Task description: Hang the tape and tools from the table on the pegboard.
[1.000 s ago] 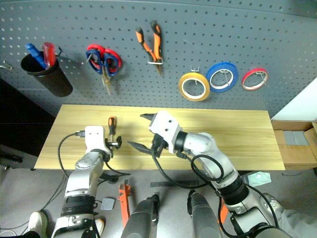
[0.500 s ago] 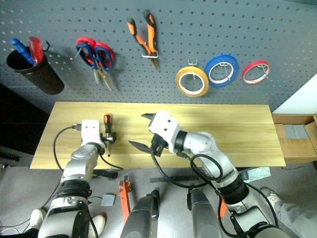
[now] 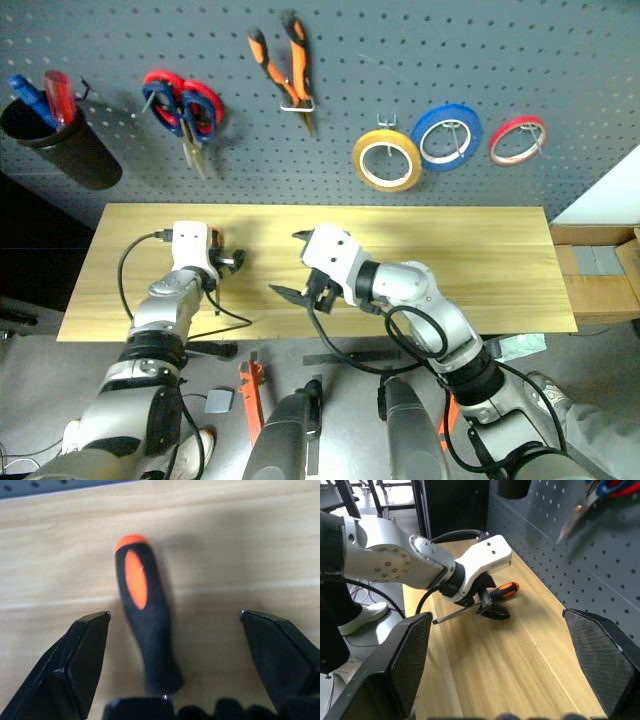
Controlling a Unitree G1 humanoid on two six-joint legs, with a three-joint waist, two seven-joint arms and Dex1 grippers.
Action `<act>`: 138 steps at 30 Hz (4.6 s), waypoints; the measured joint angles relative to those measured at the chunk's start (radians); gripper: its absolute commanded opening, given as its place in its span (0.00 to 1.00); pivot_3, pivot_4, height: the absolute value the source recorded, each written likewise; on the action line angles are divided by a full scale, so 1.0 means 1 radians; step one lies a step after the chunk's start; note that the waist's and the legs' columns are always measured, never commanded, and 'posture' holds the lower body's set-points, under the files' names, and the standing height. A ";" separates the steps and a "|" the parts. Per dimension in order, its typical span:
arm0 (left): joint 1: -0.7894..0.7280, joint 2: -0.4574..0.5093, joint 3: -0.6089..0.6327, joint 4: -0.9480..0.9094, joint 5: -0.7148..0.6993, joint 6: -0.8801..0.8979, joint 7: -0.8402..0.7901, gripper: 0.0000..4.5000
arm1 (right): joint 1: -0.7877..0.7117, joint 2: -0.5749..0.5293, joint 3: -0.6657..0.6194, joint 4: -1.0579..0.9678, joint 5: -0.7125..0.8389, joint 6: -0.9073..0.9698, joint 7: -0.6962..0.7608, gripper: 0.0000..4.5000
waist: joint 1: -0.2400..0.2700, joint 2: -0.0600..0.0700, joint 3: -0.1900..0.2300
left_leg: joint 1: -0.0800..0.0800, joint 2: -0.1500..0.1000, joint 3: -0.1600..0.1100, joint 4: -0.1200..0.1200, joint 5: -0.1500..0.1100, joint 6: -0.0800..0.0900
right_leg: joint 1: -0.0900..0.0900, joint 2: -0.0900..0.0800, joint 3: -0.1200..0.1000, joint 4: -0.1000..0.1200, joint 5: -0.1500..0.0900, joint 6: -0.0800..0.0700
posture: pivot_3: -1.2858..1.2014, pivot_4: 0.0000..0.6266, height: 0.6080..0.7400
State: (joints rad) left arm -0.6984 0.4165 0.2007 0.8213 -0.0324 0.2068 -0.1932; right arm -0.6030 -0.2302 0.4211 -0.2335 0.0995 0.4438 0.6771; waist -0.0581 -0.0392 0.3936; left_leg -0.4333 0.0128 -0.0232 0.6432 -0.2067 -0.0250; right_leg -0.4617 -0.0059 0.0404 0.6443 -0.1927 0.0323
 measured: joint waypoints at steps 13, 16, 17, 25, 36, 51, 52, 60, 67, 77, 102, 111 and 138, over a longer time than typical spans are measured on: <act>-0.006 0.002 -0.001 0.028 0.000 -0.024 -0.008 0.18 | -0.008 0.009 0.000 0.026 -0.004 -0.001 0.000 1.00 | -0.002 0.000 0.001 | 0.000 0.000 0.000 0.000 0.000 0.000 | -0.001 0.000 0.000 0.000 0.000 0.000 | 0.47 0.68 1.00; -0.008 0.002 -0.001 0.033 0.000 -0.027 -0.002 0.18 | -0.014 0.012 -0.001 0.045 -0.006 -0.007 0.000 1.00 | -0.002 0.000 0.001 | 0.000 0.000 0.000 0.000 0.000 0.000 | -0.001 -0.001 0.000 0.000 0.000 0.000 | 0.47 0.65 1.00; -0.007 0.002 -0.001 0.029 -0.001 -0.024 0.002 0.18 | -0.015 0.013 -0.003 0.049 -0.006 -0.009 0.000 1.00 | -0.002 0.000 0.001 | 0.000 0.000 0.000 0.000 0.000 0.000 | -0.001 -0.001 0.000 0.000 0.000 0.000 | 0.48 0.64 1.00; 0.246 -0.052 -0.038 -0.531 0.032 0.169 0.095 0.18 | -0.010 0.055 -0.095 -0.002 0.157 0.001 0.065 1.00 | 0.000 -0.003 -0.001 | -0.005 0.000 -0.003 -0.001 -0.002 -0.004 | -0.006 -0.004 -0.002 0.001 0.002 -0.002 | 0.49 0.52 1.00; 0.250 -0.065 -0.081 -1.271 0.204 0.486 0.279 0.18 | 0.019 0.116 -0.161 -0.029 0.245 0.013 0.024 1.00 | 0.017 -0.019 -0.035 | -0.009 -0.001 -0.003 0.000 0.002 -0.010 | -0.007 -0.002 -0.006 0.000 0.004 -0.005 | 0.53 0.34 1.00; -0.130 0.233 0.015 -0.899 0.309 0.034 0.324 0.18 | -0.037 0.188 -0.190 0.092 0.207 -0.175 -0.036 1.00 | 0.029 -0.024 -0.090 | -0.008 0.000 -0.002 0.001 0.005 -0.013 | -0.007 0.002 -0.007 0.001 0.008 -0.011 | 0.53 0.29 1.00; -0.141 0.238 0.019 -0.850 0.307 0.001 0.329 0.18 | -0.038 0.191 -0.192 0.092 0.205 -0.181 -0.042 1.00 | 0.030 -0.025 -0.090 | -0.008 0.000 -0.003 0.001 0.005 -0.013 | -0.007 0.002 -0.007 0.002 0.008 -0.011 | 0.53 0.30 1.00; -0.267 0.272 0.040 -0.489 0.264 -0.203 0.330 0.18 | -0.038 0.196 -0.193 0.092 0.196 -0.207 -0.052 1.00 | 0.031 -0.026 -0.091 | -0.008 0.001 -0.003 0.002 0.005 -0.013 | -0.007 0.001 -0.008 0.003 0.009 -0.012 | 0.52 0.35 1.00; -0.436 0.288 0.022 -0.175 0.227 -0.322 0.290 0.18 | -0.038 0.201 -0.192 0.090 0.196 -0.206 -0.069 1.00 | 0.031 -0.025 -0.091 | -0.008 0.000 -0.003 0.002 0.005 -0.012 | -0.007 0.001 -0.009 0.004 0.009 -0.012 | 0.51 0.41 1.00; -0.440 0.286 0.005 -0.024 0.196 -0.374 0.293 0.18 | -0.033 0.179 -0.193 0.071 0.196 -0.181 -0.093 1.00 | 0.027 -0.025 -0.090 | -0.007 0.001 -0.003 0.002 0.005 -0.012 | -0.007 0.002 -0.009 0.006 0.009 -0.012 | 0.51 0.47 1.00; -0.395 0.280 0.005 -0.028 0.158 -0.399 0.315 0.18 | -0.033 0.158 -0.194 0.067 0.197 -0.149 -0.114 1.00 | 0.023 -0.021 -0.087 | 0.000 0.001 0.000 0.003 0.006 -0.011 | -0.005 0.003 -0.006 0.013 0.008 -0.012 | 0.50 0.53 1.00; -0.417 0.281 0.002 0.016 0.159 -0.418 0.317 0.18 | -0.020 0.157 -0.194 0.039 0.197 -0.134 -0.120 1.00 | 0.023 -0.018 -0.085 | 0.000 0.001 0.000 0.003 0.006 -0.011 | -0.005 0.003 -0.005 0.013 0.005 -0.008 | 0.51 0.53 1.00; 0.065 0.196 0.098 -0.646 0.091 -0.011 0.338 0.18 | -0.028 0.162 -0.193 0.080 0.188 -0.171 -0.120 1.00 | 0.011 -0.018 -0.084 | -0.001 0.005 -0.001 0.002 0.006 -0.011 | -0.006 0.003 -0.004 0.012 0.008 -0.011 | 0.52 0.47 1.00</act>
State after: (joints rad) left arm -0.6332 0.6123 0.2983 0.1754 0.0584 0.1955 0.1449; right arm -0.6307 -0.0677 0.2284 -0.1539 0.2871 0.2731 0.5567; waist -0.0473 -0.0575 0.3096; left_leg -0.4338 0.0176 -0.0237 0.6450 -0.2010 -0.0361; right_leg -0.4676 -0.0029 0.0362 0.6565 -0.1852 0.0212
